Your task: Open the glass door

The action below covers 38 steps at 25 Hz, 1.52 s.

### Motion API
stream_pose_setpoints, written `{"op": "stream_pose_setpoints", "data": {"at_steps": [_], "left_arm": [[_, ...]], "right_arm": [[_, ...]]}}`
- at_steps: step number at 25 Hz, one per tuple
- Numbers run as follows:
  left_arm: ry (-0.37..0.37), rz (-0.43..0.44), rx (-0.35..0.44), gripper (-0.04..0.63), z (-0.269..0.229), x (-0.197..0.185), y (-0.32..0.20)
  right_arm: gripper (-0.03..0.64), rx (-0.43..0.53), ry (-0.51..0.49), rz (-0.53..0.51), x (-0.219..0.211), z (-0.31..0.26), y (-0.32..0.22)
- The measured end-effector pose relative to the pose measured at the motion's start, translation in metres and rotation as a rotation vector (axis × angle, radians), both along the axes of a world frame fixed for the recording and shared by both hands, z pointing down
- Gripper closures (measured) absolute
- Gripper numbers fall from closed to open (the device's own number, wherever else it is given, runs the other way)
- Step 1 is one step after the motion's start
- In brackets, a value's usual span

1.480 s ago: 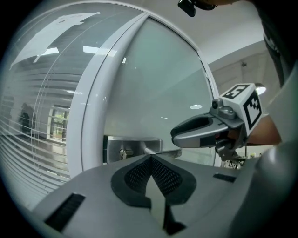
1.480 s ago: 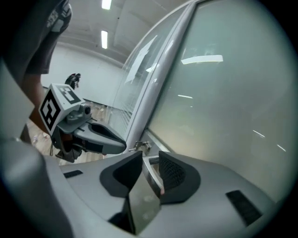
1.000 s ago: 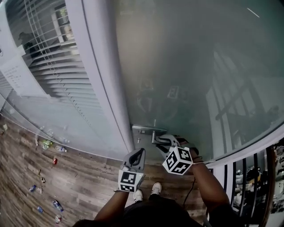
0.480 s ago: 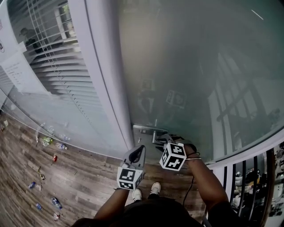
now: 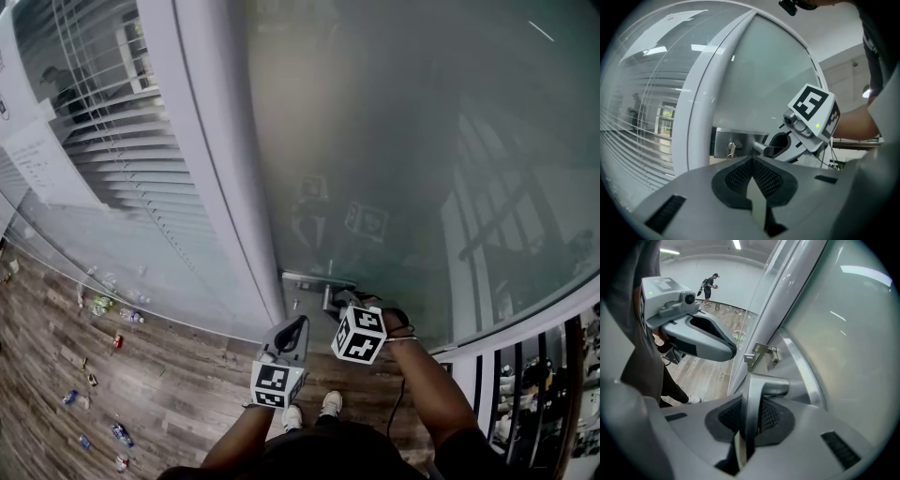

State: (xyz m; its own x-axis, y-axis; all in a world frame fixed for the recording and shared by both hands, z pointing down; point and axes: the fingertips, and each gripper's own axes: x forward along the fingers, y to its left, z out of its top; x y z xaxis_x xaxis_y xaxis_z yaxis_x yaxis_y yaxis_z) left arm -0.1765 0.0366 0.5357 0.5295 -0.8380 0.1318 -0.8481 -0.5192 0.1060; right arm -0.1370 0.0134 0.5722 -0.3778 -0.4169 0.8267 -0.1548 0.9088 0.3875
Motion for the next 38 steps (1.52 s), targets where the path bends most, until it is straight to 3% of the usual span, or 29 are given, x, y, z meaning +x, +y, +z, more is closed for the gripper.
{"op": "stream_pose_setpoints", "data": {"at_steps": [12,18,29,38], "left_arm": [[-0.024,0.004,-0.020,0.592,0.009,0.000,0.000],[-0.036,0.005,-0.009,0.592,0.007,0.003,-0.002],[-0.071,-0.037,-0.026,0.592,0.020,-0.009,0.000],[-0.088,-0.053,-0.020,0.592,0.027,0.002,-0.001]], "right_arm": [[0.586,0.048,-0.055,-0.021,-0.002,-0.002,-0.001],[0.586,0.025,-0.184,-0.023,-0.007,-0.003,-0.001],[0.591,0.011,-0.554,-0.034,-0.022,-0.010,-0.002],[0.592,-0.010,-0.601,-0.040,-0.017,-0.005,-0.001]]}}
